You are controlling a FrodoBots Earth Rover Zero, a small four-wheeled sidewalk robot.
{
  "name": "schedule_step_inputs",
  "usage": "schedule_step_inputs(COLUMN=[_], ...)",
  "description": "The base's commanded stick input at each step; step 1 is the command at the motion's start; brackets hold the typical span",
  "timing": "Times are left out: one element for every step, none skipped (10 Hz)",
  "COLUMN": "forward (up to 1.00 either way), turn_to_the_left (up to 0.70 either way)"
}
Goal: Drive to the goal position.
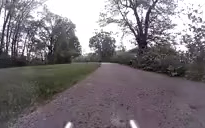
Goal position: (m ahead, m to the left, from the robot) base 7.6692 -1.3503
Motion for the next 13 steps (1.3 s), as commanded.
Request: schedule_step_inputs(forward=[0.70,0.70,0.70,0.70,0.70,0.70,0.70,0.70,0.70,0.70,0.70,0.70,0.70], turn_to_the_left=[0.00,0.00,0.00,0.00,0.00,0.00,0.00,0.00,0.00,0.00,0.00,0.00,0.00])
